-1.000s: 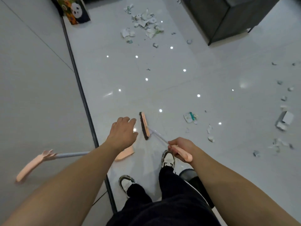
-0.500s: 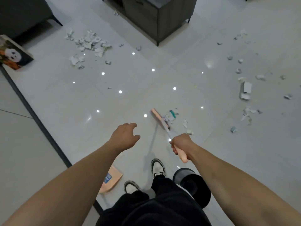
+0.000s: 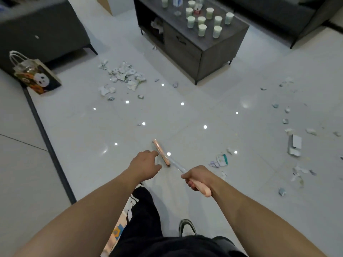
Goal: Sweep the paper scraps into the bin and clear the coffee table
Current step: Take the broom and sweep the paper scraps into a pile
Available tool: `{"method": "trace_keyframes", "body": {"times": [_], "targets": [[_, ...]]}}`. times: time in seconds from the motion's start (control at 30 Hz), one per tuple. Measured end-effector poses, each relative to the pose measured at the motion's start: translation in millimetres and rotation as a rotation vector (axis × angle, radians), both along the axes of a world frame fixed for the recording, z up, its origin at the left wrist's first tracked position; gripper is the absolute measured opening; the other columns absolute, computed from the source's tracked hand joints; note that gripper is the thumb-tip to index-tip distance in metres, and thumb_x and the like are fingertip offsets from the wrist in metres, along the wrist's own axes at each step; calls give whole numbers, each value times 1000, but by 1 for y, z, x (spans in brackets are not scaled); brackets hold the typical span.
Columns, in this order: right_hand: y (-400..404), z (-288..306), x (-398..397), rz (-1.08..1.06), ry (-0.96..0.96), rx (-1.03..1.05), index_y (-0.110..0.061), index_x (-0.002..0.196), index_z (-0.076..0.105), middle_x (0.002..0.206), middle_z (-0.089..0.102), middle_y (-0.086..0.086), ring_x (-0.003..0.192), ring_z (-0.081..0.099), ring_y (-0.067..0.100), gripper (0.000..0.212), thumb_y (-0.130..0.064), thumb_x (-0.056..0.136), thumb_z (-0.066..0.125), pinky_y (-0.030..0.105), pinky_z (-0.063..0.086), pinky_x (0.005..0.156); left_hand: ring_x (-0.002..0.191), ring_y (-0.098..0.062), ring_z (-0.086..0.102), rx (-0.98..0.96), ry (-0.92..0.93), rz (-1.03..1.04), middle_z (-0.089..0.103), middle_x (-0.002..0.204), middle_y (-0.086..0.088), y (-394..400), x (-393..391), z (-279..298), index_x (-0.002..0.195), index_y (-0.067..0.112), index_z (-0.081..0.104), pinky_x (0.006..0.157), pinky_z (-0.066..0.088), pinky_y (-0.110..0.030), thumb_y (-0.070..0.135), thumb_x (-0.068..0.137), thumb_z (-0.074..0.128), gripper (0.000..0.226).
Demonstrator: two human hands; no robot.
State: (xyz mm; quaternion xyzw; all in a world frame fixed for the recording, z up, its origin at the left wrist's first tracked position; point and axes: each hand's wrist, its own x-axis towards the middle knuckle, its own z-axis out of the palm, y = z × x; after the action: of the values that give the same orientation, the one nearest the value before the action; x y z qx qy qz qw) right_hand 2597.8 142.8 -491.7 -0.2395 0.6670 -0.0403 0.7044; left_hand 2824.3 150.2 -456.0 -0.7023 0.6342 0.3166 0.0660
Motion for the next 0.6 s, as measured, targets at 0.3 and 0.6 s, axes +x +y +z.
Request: {"method": "trace_keyframes", "body": {"times": [0.3,0.6], "targets": [[-125,15,217,144,-9,1,3,97,65,58,52,4,40,45,11,15,-2,84,69,20,39,40,122,-24,48,-12,43,234,52,131,-5,-87,203,3,140,23,45,94,40,-33,45,89,58,57],[-214,38,396,244,-110,23,1,91,61,56,52,6,40,45,12,9,1,85,67,20,40,39,122,-25,49,-40,-17,481,52,133,-6,-136,395,23,141,21,45,93,43,-34,44,89,58,59]]}}
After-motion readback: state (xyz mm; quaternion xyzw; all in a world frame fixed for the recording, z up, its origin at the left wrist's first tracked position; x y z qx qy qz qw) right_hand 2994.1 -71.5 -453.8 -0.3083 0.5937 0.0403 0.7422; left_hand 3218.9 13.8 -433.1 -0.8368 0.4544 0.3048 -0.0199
